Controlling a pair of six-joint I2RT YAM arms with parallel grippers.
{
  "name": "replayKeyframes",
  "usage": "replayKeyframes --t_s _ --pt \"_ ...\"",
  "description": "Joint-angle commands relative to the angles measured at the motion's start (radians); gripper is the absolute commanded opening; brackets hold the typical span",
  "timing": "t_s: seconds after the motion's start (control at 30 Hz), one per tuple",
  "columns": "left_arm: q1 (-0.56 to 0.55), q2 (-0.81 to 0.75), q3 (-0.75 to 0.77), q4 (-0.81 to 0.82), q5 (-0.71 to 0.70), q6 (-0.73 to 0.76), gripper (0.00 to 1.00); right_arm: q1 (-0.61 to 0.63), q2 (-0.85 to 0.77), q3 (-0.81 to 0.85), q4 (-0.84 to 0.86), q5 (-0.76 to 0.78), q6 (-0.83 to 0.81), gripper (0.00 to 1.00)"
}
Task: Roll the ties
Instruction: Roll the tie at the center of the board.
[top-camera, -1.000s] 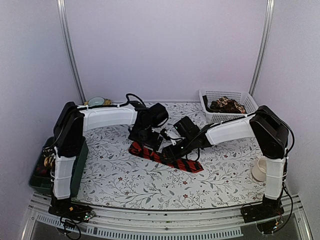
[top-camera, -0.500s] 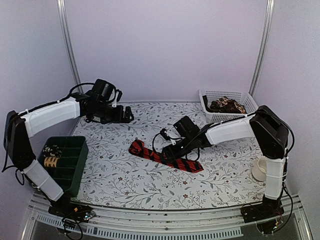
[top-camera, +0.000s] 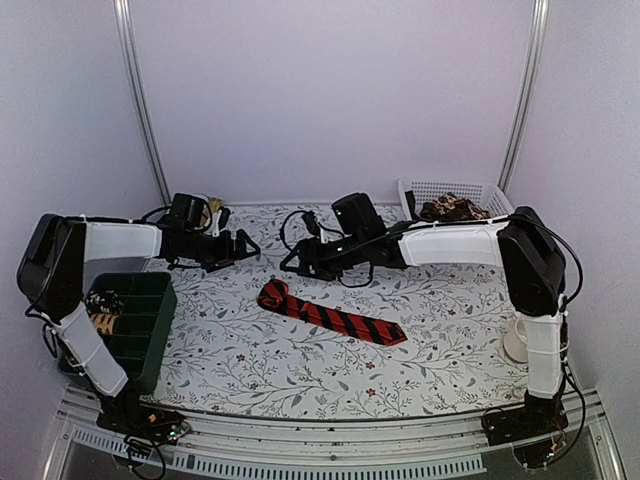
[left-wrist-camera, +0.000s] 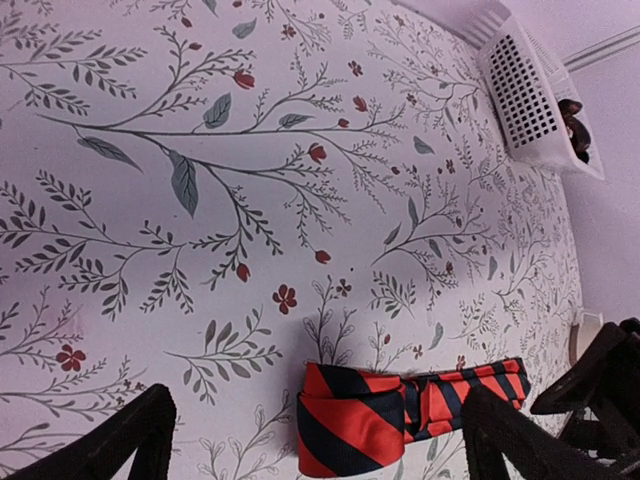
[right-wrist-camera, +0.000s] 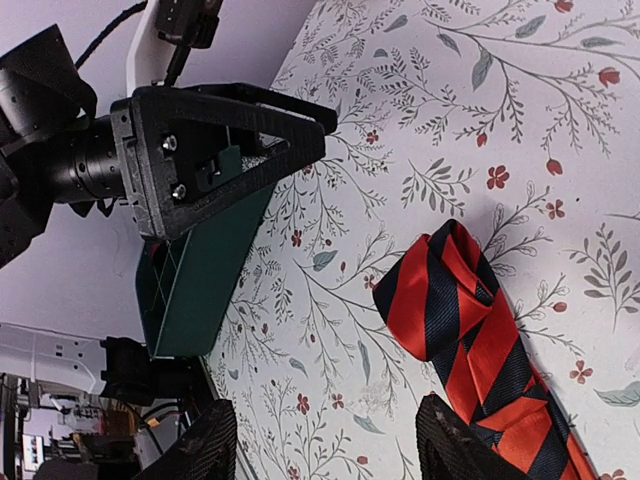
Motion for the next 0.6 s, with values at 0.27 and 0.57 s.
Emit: replayKeyframes --t_s 0.27,0.57 --pt "0.028 0.18 -0.043 0.17 0.178 -0.008 0.79 -0.004 0.265 0.125 0.063 -0.037 0.323 0.57" --pt "-0.018 0.19 -0.081 0.192 0.2 -0.005 0.77 -0.003 0.397 0.19 0.07 -0.079 0.386 0.53"
